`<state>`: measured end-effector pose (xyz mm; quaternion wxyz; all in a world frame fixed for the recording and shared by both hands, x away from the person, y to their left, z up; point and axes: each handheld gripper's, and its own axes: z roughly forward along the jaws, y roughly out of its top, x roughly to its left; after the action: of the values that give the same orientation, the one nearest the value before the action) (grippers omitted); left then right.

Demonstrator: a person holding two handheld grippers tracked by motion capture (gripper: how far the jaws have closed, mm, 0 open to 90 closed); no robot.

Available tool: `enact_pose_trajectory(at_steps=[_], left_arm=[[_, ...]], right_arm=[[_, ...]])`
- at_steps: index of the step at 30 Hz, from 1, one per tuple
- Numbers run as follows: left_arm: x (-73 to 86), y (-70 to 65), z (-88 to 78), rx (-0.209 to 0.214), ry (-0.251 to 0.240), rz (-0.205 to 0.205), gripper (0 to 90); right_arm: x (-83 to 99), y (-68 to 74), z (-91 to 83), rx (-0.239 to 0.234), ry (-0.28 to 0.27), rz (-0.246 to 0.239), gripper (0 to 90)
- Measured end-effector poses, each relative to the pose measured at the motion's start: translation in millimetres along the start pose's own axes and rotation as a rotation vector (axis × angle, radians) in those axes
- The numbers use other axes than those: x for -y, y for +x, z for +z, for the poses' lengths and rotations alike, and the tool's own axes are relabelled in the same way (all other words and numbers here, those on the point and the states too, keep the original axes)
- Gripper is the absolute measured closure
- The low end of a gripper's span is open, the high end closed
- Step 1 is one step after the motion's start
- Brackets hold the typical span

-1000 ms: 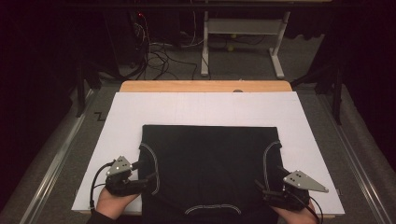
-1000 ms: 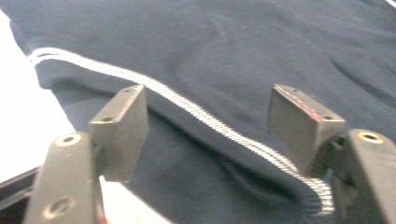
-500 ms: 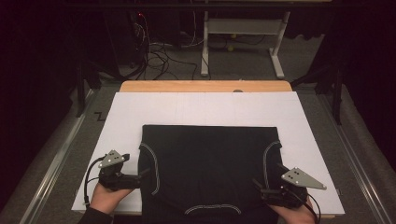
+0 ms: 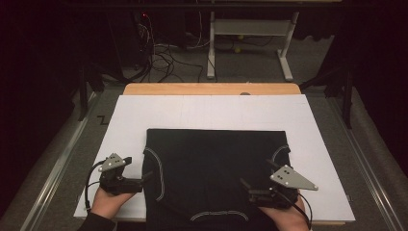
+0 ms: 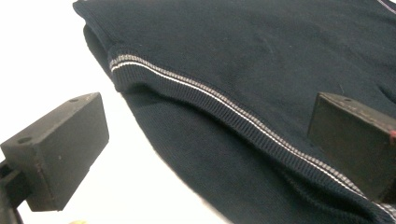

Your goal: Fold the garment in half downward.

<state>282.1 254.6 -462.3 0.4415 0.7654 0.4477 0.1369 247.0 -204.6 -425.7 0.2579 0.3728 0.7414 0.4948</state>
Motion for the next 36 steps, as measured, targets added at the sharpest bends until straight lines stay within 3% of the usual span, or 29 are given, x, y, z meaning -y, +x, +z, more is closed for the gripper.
enact_pose_trajectory(at_steps=[3, 20, 29, 36], left_arm=[[0.3, 0.0, -1.0, 0.008, -0.007, -0.006, 0.0], [-8.2, 4.0, 8.7, 0.021, -0.029, -0.003, 0.0], [-15.7, 11.9, 16.4, 0.014, -0.035, -0.005, 0.0], [-24.9, 21.5, 17.7, -0.001, -0.055, -0.001, 0.0]], right_arm=[[-5.7, 12.6, 10.1, -0.029, -0.011, -0.018, 0.2], [-5.5, 82.8, 65.6, -0.199, 0.061, -0.094, 0.2], [-6.7, 118.4, 81.0, -0.283, 0.082, -0.132, 0.2], [-10.6, 132.5, 86.0, -0.315, 0.075, -0.133, 0.3]])
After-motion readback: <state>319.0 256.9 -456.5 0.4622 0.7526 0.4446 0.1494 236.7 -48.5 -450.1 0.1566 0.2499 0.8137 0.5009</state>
